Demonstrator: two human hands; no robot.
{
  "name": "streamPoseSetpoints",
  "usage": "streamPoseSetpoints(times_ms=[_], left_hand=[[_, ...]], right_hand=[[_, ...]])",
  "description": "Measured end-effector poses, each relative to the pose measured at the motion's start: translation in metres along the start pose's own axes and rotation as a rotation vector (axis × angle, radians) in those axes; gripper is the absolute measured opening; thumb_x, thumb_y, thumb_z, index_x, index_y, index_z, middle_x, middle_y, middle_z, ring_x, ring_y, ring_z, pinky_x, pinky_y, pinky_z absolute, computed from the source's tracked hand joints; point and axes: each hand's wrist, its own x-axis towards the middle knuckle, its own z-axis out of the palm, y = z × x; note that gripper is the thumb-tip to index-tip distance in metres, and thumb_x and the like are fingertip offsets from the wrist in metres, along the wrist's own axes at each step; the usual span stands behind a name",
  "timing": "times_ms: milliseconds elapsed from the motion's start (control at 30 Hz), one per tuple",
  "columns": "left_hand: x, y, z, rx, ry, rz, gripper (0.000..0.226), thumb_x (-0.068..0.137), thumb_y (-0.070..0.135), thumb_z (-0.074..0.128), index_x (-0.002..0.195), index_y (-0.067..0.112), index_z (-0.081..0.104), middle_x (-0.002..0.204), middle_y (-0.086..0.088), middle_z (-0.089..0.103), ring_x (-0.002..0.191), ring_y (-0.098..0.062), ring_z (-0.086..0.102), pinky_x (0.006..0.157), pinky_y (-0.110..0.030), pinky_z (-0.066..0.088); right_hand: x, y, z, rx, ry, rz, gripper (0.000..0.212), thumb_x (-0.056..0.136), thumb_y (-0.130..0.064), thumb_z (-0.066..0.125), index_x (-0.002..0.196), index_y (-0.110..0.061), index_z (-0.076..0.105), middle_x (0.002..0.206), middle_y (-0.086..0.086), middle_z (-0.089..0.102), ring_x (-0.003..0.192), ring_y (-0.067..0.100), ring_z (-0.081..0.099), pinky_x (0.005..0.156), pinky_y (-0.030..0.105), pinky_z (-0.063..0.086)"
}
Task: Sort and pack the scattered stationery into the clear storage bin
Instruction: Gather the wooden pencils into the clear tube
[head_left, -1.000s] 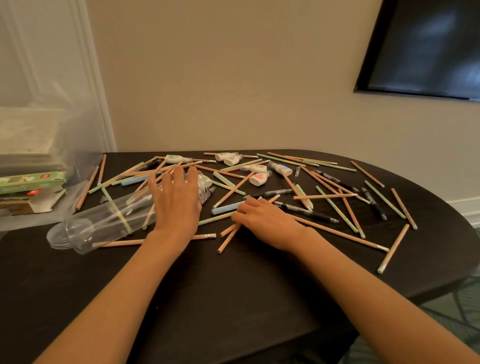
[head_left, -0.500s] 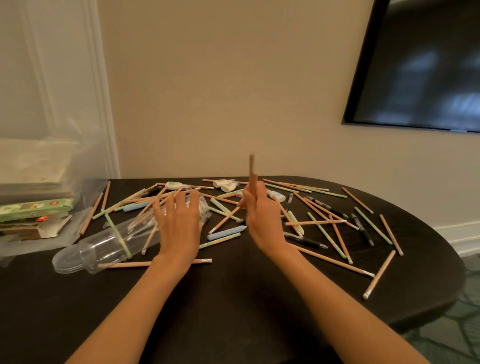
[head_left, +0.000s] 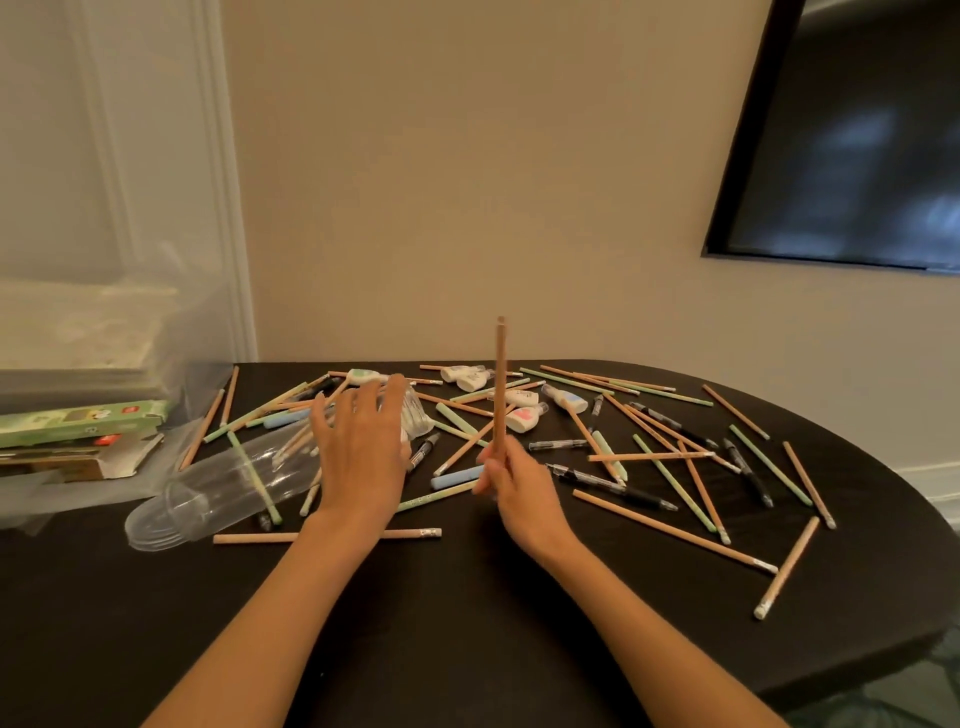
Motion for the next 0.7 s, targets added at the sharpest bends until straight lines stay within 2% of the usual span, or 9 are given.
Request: streamPoseSetpoints(times_ms=[100, 200, 367, 500, 633, 700], left_hand=[[0.003, -0.003, -0.002, -0.044, 0.006, -0.038, 0.065, 0.089, 0.024, 0.059, 0.144, 0.024, 0.026, 0.145, -0.001, 0.036, 0.136, -0.021, 0.029, 0.115, -0.042, 0.011], [0.005, -0.004, -0.004, -0.071, 0.013, -0.053, 0.066, 0.089, 0.025, 0.06, 0.145, 0.024, 0.026, 0.145, 0.0, 0.036, 0.137, -0.02, 0.028, 0.116, -0.041, 0.011], [0.003, -0.005, -0.007, -0.093, 0.018, -0.057, 0.067, 0.088, 0.025, 0.061, 0.145, 0.023, 0.026, 0.145, -0.001, 0.037, 0.136, -0.021, 0.029, 0.116, -0.041, 0.01], [0.001, -0.007, -0.01, -0.09, 0.018, -0.048, 0.067, 0.088, 0.026, 0.06, 0.145, 0.024, 0.025, 0.145, 0.0, 0.036, 0.136, -0.02, 0.029, 0.116, -0.04, 0.011], [0.0, -0.005, -0.012, -0.1, 0.013, -0.022, 0.067, 0.088, 0.024, 0.062, 0.145, 0.024, 0.027, 0.145, 0.0, 0.036, 0.137, -0.02, 0.028, 0.116, -0.04, 0.009], [0.0, -0.004, -0.012, -0.093, -0.003, 0.002, 0.067, 0.087, 0.024, 0.062, 0.144, 0.025, 0.028, 0.145, 0.001, 0.036, 0.137, -0.019, 0.027, 0.116, -0.041, 0.007]], right_hand=[[0.007, 0.003, -0.009, -0.336, 0.092, -0.031, 0.019, 0.099, -0.014, 0.039, 0.112, -0.019, 0.052, 0.092, -0.002, 0.056, 0.08, 0.006, 0.052, 0.075, 0.022, 0.045], [0.004, 0.006, -0.009, -0.546, 0.045, -0.036, 0.023, 0.097, -0.01, 0.042, 0.117, -0.018, 0.051, 0.105, 0.003, 0.059, 0.089, 0.013, 0.053, 0.081, 0.027, 0.045], [0.006, 0.006, -0.008, -0.647, -0.023, -0.007, 0.03, 0.095, -0.008, 0.046, 0.122, -0.021, 0.048, 0.111, 0.002, 0.057, 0.098, 0.016, 0.057, 0.085, 0.028, 0.047], [0.008, 0.005, -0.012, -0.569, -0.023, 0.045, 0.024, 0.098, -0.011, 0.04, 0.118, -0.018, 0.051, 0.105, 0.005, 0.06, 0.096, 0.018, 0.057, 0.088, 0.033, 0.049], [0.01, 0.005, -0.017, -0.658, -0.058, 0.015, 0.021, 0.096, -0.009, 0.043, 0.111, -0.019, 0.052, 0.095, 0.0, 0.055, 0.088, 0.014, 0.054, 0.085, 0.03, 0.048], [0.01, 0.002, -0.019, -0.719, -0.061, -0.019, 0.026, 0.094, -0.007, 0.047, 0.115, -0.02, 0.051, 0.104, 0.001, 0.057, 0.095, 0.016, 0.054, 0.089, 0.031, 0.047]])
